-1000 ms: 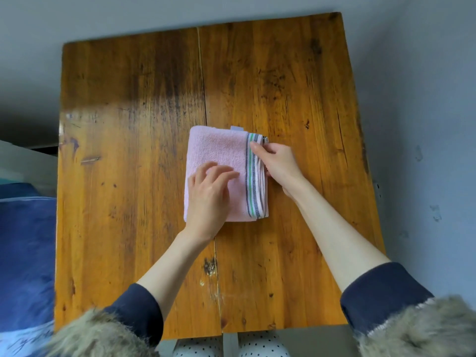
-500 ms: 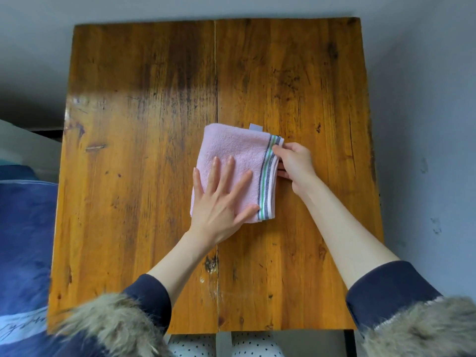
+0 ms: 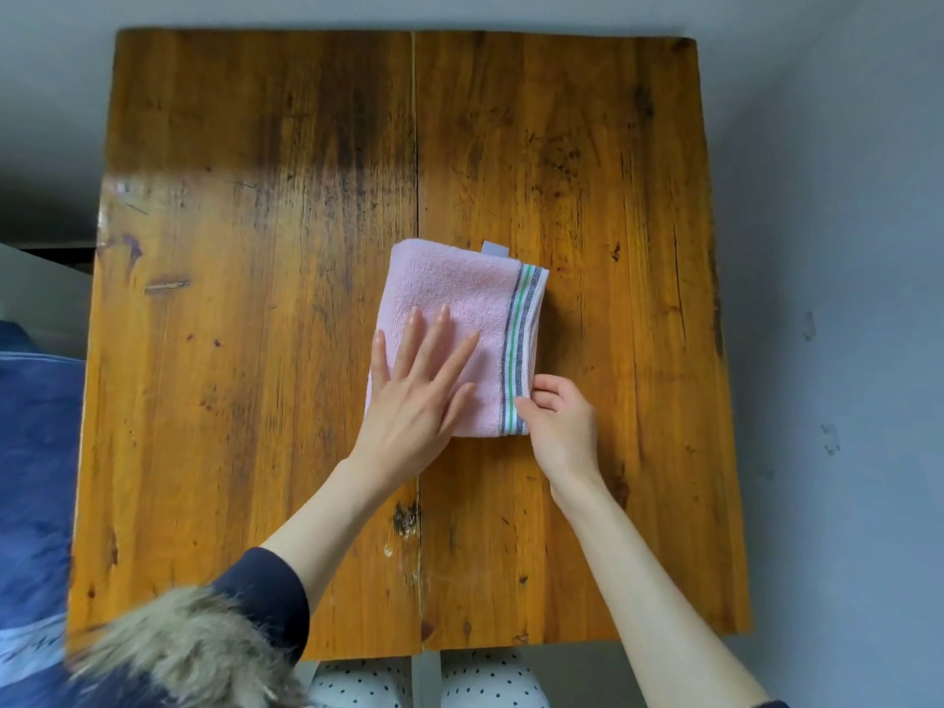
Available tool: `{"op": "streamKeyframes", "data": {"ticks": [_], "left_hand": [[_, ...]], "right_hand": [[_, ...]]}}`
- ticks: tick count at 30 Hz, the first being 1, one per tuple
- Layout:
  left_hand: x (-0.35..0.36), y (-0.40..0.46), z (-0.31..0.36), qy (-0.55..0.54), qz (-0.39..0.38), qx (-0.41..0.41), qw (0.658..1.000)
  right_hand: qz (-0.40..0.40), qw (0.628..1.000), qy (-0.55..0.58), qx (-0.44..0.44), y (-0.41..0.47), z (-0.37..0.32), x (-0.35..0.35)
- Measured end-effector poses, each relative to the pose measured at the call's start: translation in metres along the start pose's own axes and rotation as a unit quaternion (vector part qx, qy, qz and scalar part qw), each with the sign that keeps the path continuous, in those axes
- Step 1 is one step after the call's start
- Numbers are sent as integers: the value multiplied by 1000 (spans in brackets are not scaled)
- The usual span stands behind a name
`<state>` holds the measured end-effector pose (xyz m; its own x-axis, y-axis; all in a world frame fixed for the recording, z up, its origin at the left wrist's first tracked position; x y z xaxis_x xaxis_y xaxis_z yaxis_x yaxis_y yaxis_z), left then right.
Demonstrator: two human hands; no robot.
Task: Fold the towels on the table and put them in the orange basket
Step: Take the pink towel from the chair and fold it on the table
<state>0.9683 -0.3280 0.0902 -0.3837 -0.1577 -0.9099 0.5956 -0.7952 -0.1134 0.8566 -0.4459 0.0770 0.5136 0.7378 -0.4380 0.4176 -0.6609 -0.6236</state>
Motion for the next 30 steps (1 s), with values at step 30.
{"op": "streamKeyframes", "data": {"ticks": [30], "left_hand": [[0,58,-25,24,29,16,999]], "right_hand": [[124,846,-380,-354,58,-55,38]]}}
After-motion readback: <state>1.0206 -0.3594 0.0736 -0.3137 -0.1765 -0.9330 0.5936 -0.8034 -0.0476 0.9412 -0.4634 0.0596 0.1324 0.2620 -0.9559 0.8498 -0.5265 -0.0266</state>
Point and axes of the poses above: each hand's wrist, its own y-axis towards the middle knuckle, its own x-axis out of the palm, z = x × y, the point moved 6 cm from there along y, towards the middle knuckle, and after that the axes turned 7 degrees about -y, right-handed, at the moved point
